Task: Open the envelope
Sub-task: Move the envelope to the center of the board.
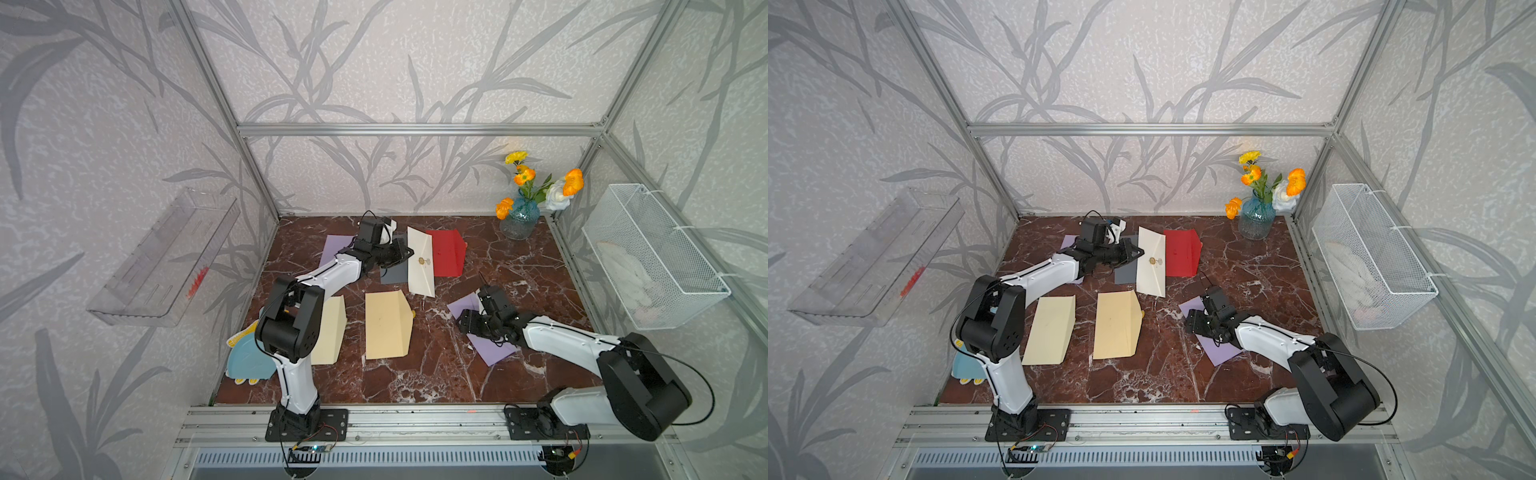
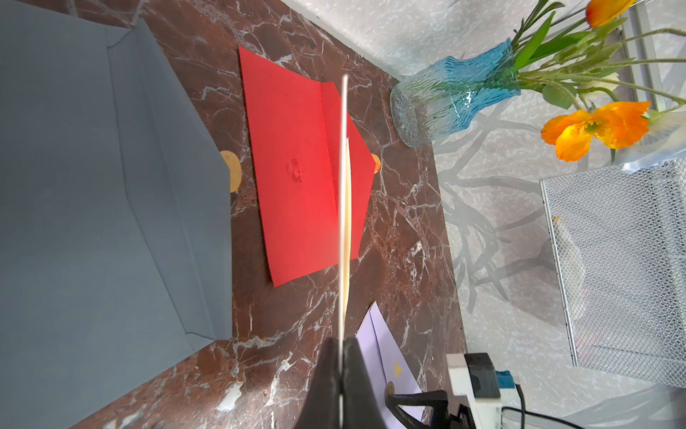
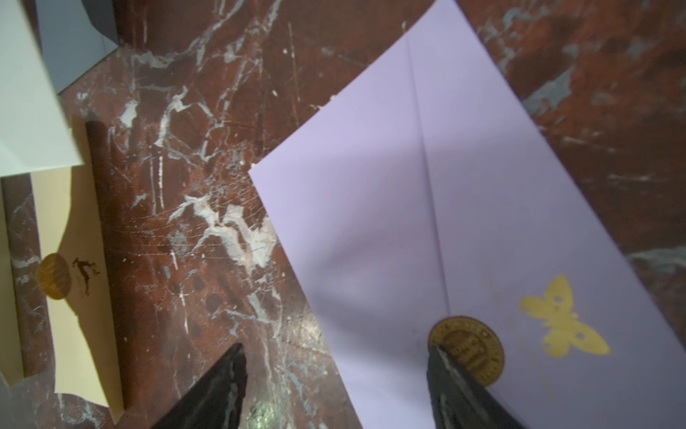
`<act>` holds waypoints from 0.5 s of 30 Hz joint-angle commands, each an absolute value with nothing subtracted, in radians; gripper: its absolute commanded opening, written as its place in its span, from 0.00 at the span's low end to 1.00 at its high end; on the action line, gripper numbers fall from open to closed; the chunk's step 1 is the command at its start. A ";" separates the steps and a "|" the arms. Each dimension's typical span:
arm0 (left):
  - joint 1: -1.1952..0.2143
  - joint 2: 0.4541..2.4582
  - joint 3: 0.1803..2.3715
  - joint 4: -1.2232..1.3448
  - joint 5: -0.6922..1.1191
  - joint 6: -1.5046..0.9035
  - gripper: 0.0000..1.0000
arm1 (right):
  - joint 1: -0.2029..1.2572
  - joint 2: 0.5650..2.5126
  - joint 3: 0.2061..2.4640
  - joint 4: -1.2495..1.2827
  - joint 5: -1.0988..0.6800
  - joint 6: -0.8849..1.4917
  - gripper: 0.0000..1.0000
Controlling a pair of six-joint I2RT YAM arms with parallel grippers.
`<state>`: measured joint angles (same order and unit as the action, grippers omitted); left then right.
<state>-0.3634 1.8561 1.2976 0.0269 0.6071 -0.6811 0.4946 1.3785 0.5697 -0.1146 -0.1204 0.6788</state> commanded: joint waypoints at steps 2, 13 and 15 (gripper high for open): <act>-0.356 1.776 1.275 0.031 0.608 -0.661 0.00 | 0.497 1.386 0.590 -0.105 -0.188 0.611 0.76; -0.348 1.764 1.267 0.035 0.607 -0.664 0.00 | 0.538 1.432 0.654 -0.028 -0.298 0.609 0.76; -0.347 1.762 1.266 0.035 0.608 -0.665 0.00 | 0.545 1.487 0.665 -0.002 -0.317 0.615 0.76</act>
